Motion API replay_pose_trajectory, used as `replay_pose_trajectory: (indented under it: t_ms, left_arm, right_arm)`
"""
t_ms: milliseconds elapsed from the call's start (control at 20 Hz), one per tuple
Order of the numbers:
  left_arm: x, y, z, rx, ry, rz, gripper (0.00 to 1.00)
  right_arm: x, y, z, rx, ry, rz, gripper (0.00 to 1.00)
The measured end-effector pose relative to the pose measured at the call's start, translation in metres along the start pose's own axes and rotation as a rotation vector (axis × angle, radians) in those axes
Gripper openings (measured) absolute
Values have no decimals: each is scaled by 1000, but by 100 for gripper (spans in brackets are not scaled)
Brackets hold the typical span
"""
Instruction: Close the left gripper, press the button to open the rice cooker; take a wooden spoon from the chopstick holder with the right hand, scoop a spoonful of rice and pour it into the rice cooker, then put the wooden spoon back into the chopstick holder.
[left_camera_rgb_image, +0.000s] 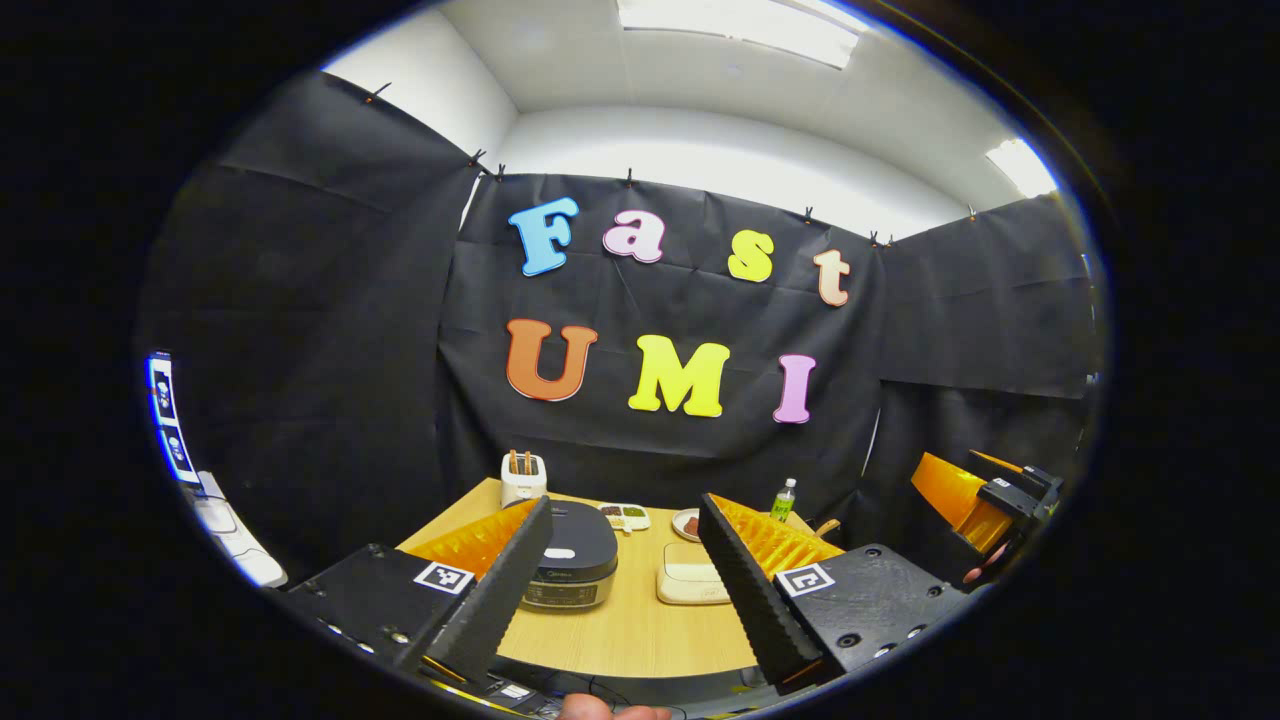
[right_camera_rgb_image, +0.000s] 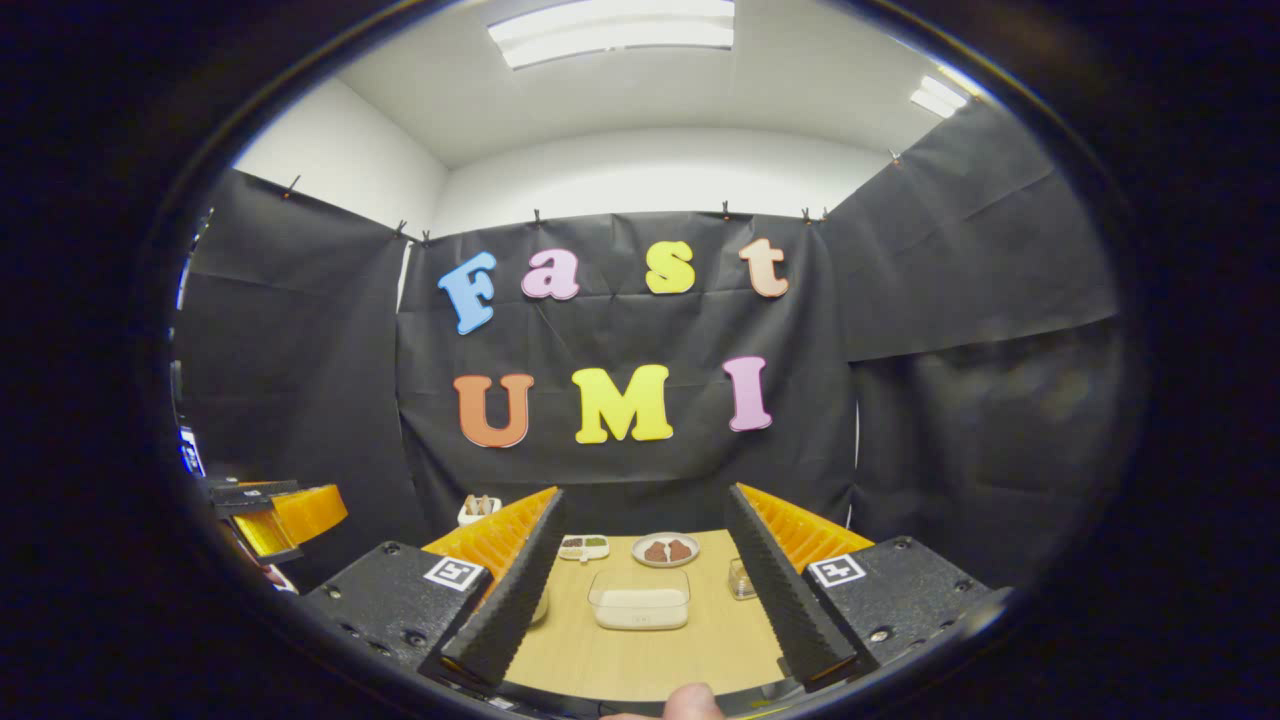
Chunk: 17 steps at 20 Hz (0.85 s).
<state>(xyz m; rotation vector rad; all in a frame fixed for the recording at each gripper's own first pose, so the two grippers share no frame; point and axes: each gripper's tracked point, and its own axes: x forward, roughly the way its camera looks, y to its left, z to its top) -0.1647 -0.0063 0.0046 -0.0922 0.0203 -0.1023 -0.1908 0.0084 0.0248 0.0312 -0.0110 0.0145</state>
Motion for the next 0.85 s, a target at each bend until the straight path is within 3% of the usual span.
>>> replay_pose_trajectory:
  t_ms: [850]
  left_arm:
    - [12, -4, -8, 76, 8, 80, 95]
  right_arm:
    - [13, -5, -6, 20, 28, 70, 100]
